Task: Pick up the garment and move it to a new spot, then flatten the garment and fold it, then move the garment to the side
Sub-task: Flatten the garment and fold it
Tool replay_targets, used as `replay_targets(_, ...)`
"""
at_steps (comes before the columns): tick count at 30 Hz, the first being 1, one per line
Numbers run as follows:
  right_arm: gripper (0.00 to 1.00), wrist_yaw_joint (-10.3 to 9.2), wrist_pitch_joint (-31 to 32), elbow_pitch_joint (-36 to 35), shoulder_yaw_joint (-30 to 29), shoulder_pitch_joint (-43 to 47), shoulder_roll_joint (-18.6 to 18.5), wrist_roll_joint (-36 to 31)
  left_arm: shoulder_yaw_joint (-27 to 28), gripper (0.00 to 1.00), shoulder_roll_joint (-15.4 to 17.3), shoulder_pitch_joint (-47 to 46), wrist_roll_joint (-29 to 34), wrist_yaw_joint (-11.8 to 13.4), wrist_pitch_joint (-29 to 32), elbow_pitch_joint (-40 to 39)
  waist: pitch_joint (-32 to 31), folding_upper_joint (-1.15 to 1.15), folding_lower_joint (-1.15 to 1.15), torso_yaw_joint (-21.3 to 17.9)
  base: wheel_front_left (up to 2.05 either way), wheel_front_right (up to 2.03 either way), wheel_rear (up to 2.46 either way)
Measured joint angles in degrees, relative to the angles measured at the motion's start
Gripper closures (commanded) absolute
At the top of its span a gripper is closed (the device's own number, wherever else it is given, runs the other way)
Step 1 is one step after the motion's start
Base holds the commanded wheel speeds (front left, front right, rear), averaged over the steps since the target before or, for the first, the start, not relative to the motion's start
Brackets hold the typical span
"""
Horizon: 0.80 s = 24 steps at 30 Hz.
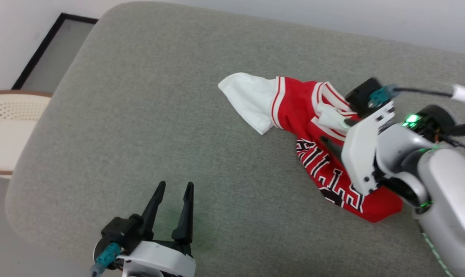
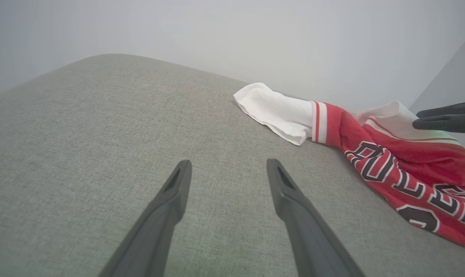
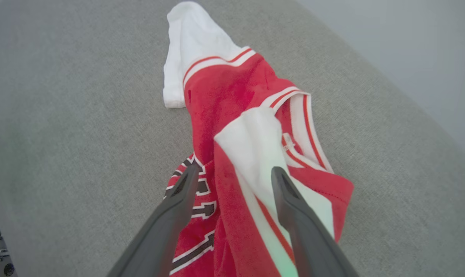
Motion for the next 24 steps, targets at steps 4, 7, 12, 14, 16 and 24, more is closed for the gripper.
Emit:
replay_targets(4,0.0,0.0,2.33,-4.01,-1.72,-0.18,-2.18,1.02,0.04,0.0,0.01,0.28,-0.12,0.01,0.0,-0.15,-0.43,0.0,0.0,-1.2,0.0,0.0,0.0)
replay_targets(7,0.0,0.0,3.96,-5.1,-3.76,-1.22,-4.11,1.44,-0.63,0.0,0.0,0.24,-0.35,0.0,0.0,-0.26,-0.3,0.0,0.0,-1.79,0.0,0.0,0.0)
replay_targets(12,0.0,0.0,5.76,-3.13,-4.37,-3.02,-5.82,2.24,-1.47,0.0,0.0,-0.24,-0.89,-0.01,0.0,-0.25,0.96,0.0,0.0,-1.66,0.0,0.0,0.0)
replay_targets(14,0.0,0.0,5.79,-1.75,-3.6,-4.02,-5.82,3.11,-1.71,0.0,0.01,-0.69,-1.35,-0.01,0.0,-0.07,1.55,0.0,0.0,-1.46,0.0,0.0,0.0)
replay_targets(16,0.0,0.0,5.73,-0.45,-1.89,-5.19,-5.99,3.19,-2.07,0.0,0.01,-1.16,-1.59,-0.02,0.0,0.1,2.07,0.0,0.0,-1.12,0.0,0.0,0.0)
replay_targets(24,0.0,0.01,5.45,2.15,4.55,-6.83,-6.47,5.77,-2.76,0.0,0.01,-1.88,-2.8,0.16,0.0,0.73,3.09,0.0,0.0,0.43,0.0,0.0,0.0)
